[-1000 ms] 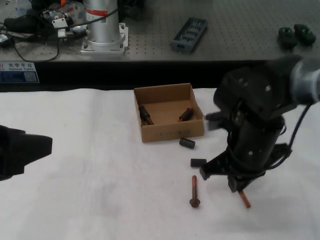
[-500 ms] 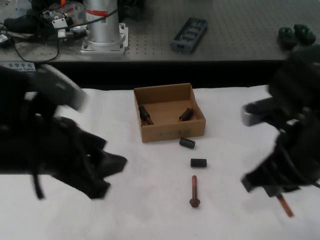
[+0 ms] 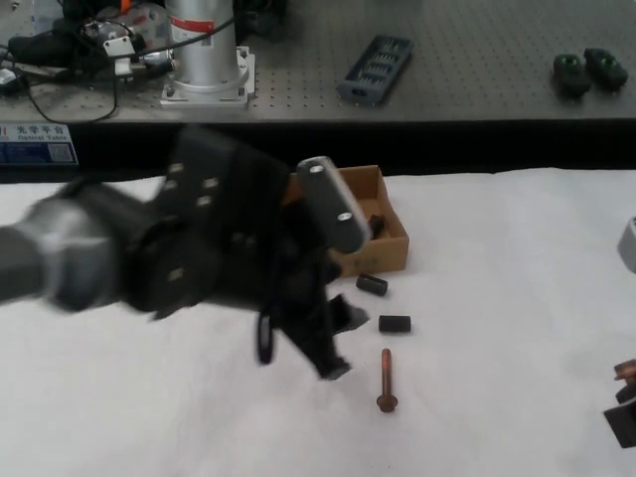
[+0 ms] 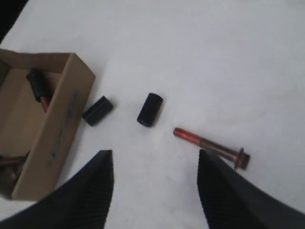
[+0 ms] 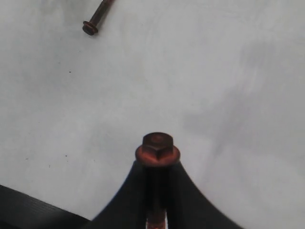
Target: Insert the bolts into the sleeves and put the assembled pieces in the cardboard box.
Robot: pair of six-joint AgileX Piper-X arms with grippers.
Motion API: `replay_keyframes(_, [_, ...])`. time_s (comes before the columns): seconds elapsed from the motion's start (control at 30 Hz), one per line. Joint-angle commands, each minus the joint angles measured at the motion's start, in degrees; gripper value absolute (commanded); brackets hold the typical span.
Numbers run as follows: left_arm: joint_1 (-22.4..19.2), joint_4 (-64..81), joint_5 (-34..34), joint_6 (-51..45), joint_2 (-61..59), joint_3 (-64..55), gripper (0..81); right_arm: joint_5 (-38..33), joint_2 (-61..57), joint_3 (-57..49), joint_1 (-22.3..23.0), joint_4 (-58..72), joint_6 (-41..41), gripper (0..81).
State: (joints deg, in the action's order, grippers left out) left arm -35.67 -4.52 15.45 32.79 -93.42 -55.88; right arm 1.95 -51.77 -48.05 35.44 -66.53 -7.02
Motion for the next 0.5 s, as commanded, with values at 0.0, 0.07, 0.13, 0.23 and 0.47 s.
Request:
replay_keyframes(0.0, [-1.2, -0.5, -0.1, 0.7, -7.4, -9.9, 38.9, -0.4, 0.7, 0.0, -0.1, -0.4, 0.4, 2.7])
replay_keyframes(0.07, [-1.5, -3.0, 0.7, 0.7, -10.5, -14.0, 38.9, -0.4, 0.7, 0.0, -0.1, -0.4, 0.4, 2.7])
replay_keyframes(0.13, [-1.7, -6.8, 1.3, 1.0, -13.2, -17.5, 38.9, -0.4, 0.7, 0.0, -0.1, -0.4, 0.7, 2.7])
replay_keyframes(0.23, [-1.6, -10.0, 2.0, 2.6, -16.3, -20.8, 38.9, -0.4, 0.7, 0.0, -0.1, -0.4, 0.7, 2.7])
replay_keyframes(0.47, [-1.6, -10.4, 3.3, 3.2, -20.6, -23.9, 38.9, -0.4, 0.7, 0.0, -0.1, 0.0, 2.0, 2.7])
